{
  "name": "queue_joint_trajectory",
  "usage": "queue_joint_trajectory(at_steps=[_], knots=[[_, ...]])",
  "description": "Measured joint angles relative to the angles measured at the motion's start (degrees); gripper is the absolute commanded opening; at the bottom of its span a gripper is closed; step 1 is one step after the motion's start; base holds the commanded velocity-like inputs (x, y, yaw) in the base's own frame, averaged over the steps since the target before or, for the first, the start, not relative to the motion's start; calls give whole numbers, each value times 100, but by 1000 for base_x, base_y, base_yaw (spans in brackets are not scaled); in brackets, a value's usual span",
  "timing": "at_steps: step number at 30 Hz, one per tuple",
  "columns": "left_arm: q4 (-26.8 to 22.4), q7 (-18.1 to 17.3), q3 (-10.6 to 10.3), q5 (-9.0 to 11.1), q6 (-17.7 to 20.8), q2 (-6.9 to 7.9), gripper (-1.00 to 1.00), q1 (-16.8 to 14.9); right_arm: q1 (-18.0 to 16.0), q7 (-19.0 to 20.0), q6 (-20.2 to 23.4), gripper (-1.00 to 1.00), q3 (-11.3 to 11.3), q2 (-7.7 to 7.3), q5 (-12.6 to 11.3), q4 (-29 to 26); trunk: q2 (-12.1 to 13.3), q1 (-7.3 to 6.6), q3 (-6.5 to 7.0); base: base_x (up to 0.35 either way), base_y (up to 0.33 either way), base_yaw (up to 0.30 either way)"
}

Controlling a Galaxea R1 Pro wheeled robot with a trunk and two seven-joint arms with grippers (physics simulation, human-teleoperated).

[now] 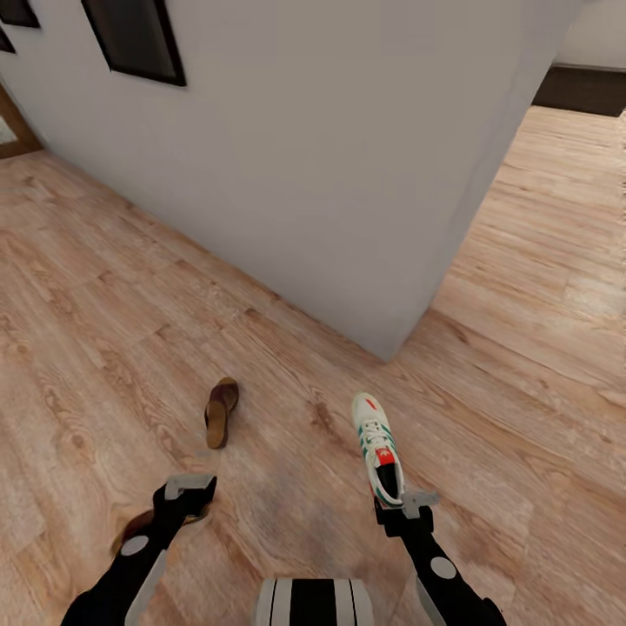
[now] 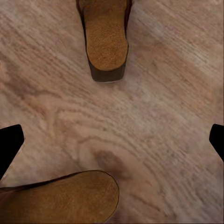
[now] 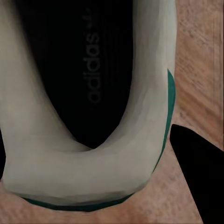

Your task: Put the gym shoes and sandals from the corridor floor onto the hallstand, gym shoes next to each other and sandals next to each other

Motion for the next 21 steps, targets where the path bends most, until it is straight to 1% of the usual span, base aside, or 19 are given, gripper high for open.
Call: queue_joint_trajectory(at_steps=[2,4,5,6,8,9,10,11,13,14,19,21], knots=[[-3,44,5,6,-8,42,100,90,0,-2,-1,-100,-4,-23,5,-2,3,-5,61,0,0,-26],[8,103,10,26,-42,97,100,292,3,-5,-9,-100,-10,-189,31,-7,5,-10,123,0,0,-9],[10,108,10,29,-75,103,100,332,4,-3,-9,-100,-4,-229,40,-5,7,-13,154,0,0,-5],[19,116,11,33,-195,112,100,417,6,-3,-10,-100,-8,-300,37,3,8,-15,185,0,0,-4],[37,124,12,35,-384,117,100,514,11,-2,-10,-100,1,-351,51,15,11,-21,247,0,0,-3],[79,130,14,38,-603,121,100,606,30,-1,-15,-100,0,-383,52,26,12,-23,278,0,0,-2],[116,132,14,42,-722,122,100,650,55,-1,-24,-100,4,-395,57,36,13,-26,309,0,0,-1],[205,138,16,52,-938,124,100,717,122,-1,-61,-100,4,-412,54,68,15,-28,340,0,0,0],[314,142,16,63,-1132,125,100,766,192,0,-132,-100,6,-423,56,108,17,-33,403,0,0,0],[436,145,17,72,-1274,125,100,797,248,0,-236,-100,7,-429,60,165,19,-36,433,0,0,0],[849,148,32,129,-1556,126,100,839,347,-6,-636,-100,2,-447,62,423,26,-49,589,0,0,0],[1013,146,91,187,-1710,130,100,853,365,-7,-807,-100,-1,-474,60,614,28,-54,652,0,0,0]])
